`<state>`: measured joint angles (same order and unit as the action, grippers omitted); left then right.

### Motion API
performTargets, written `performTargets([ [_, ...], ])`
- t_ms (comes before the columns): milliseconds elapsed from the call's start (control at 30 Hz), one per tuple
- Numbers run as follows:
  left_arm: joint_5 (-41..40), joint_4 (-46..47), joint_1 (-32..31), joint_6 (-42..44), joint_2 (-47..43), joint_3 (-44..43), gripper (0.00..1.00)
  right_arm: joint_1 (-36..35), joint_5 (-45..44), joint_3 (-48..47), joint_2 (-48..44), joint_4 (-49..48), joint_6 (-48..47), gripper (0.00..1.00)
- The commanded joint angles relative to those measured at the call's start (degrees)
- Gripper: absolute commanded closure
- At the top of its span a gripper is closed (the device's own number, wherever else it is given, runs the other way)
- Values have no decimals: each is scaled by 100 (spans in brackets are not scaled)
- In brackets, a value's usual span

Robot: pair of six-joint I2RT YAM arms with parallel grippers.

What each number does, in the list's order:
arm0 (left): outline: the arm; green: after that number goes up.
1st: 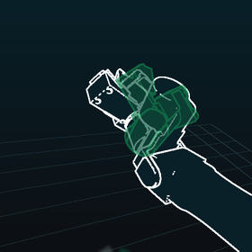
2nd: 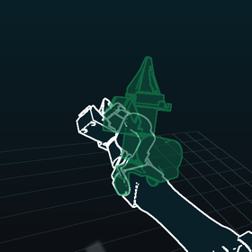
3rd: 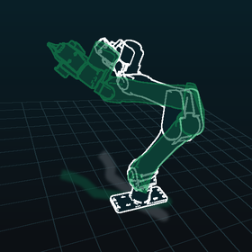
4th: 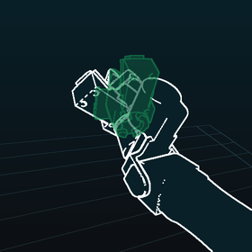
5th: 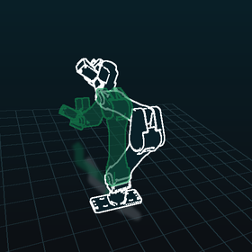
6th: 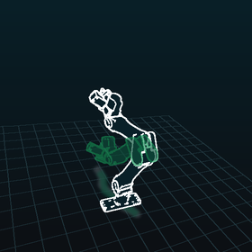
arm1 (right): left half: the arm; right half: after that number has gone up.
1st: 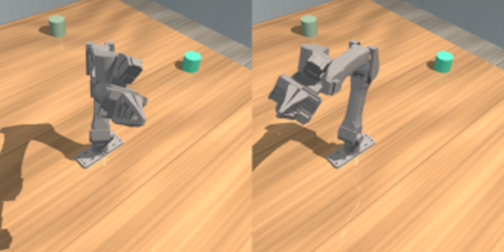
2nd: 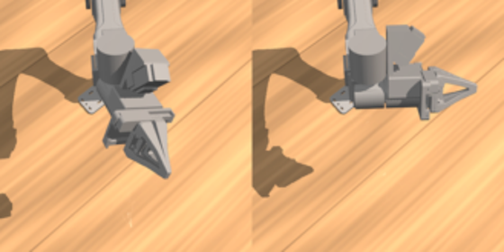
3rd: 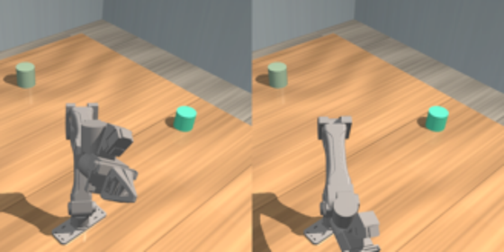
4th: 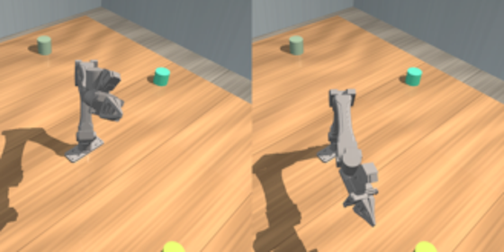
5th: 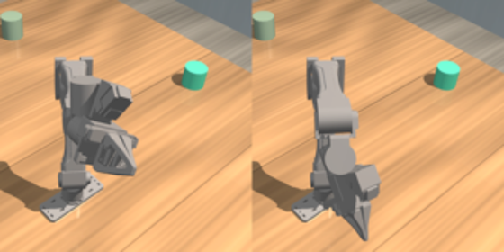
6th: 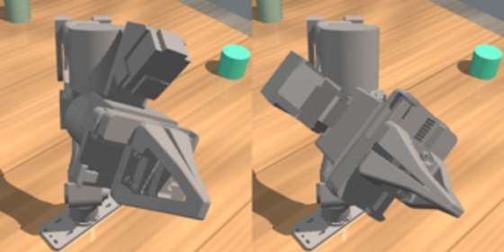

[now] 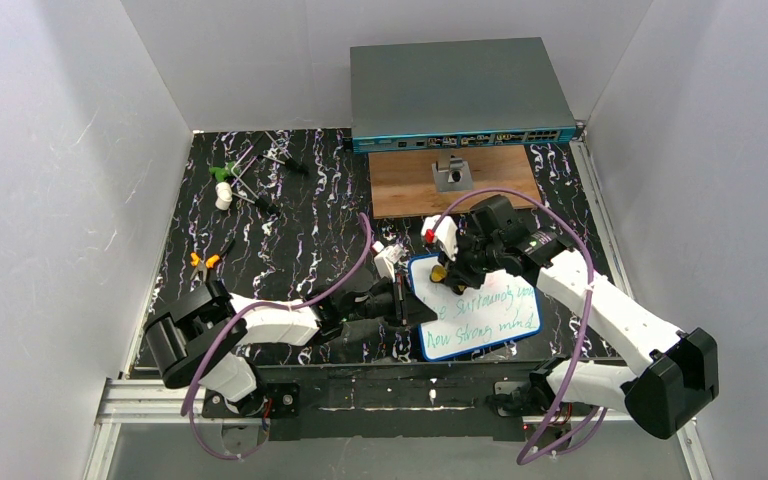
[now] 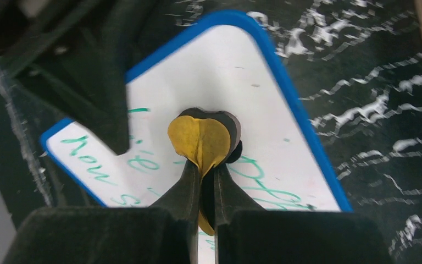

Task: Erase the whiteboard
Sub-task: Erase the whiteboard at the center of the board.

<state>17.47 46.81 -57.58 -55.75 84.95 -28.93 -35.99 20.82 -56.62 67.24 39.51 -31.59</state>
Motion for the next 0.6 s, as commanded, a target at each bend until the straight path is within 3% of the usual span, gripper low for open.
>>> performTargets([
  [0,208,28,-74,122,91,-72,100,-88,1135,58,-77,565,-772,99],
  [133,157,1,-77,147,10,-33,100,-79,1238,359,-347,740,-1212,99],
  [400,151,-95,-78,114,54,-80,100,237,132,496,-536,-376,-245,99],
  [567,168,-64,-77,80,136,-116,100,127,157,29,-28,-319,-104,99],
])
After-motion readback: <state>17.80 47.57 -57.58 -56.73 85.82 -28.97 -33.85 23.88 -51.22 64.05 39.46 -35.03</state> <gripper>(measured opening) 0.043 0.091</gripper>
